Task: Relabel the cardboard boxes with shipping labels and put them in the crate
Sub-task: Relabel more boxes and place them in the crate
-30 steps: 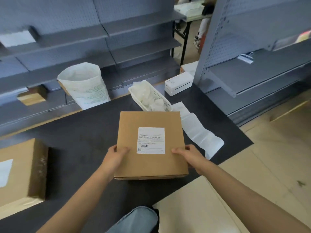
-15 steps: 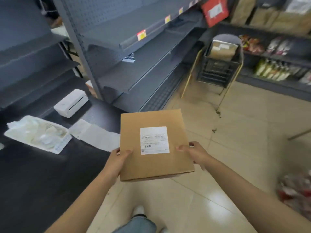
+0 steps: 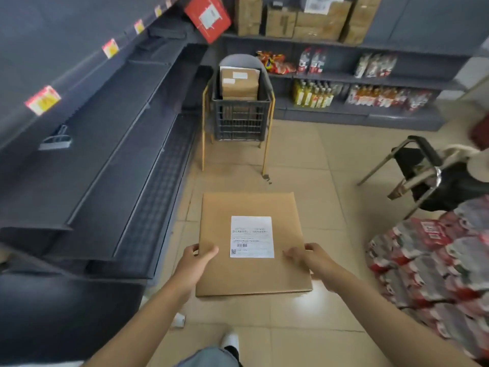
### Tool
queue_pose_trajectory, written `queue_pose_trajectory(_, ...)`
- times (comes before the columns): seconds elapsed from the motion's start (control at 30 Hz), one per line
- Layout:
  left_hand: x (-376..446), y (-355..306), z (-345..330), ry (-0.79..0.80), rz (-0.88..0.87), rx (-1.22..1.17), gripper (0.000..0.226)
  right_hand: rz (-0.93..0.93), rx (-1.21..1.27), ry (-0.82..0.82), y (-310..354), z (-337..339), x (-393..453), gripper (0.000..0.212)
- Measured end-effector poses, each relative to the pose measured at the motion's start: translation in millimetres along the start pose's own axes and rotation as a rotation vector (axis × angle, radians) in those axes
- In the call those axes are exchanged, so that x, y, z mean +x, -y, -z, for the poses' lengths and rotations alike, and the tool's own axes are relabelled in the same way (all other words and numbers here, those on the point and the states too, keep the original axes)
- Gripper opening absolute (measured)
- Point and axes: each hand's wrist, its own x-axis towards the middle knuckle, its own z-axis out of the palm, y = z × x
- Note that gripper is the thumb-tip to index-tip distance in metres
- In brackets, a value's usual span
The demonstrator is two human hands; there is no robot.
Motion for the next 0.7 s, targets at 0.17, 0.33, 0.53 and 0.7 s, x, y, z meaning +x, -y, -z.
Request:
queue_pose_trajectory(0.17,69,-65,-30,0.036,-0.035,0.092,0.059,-0.026,0.097,-0.065,38,27,50,0.059)
queue_pose_trajectory(0.33,136,-117,-57,0.063,-0.041,0.127,0.063,-0.042,0.141,-0.1,78,52,113,0.062)
queue_pose_trajectory(0.53,219,-179,-76,0.078,0.002,0.113,0.067,-0.049,0.124,-0.055,143,81,209,0.065)
queue_pose_trajectory(0.7,278,-241,-85,0.057,0.04,0.126,0.071,-0.024,0.05,0.003,215,104,284,0.064)
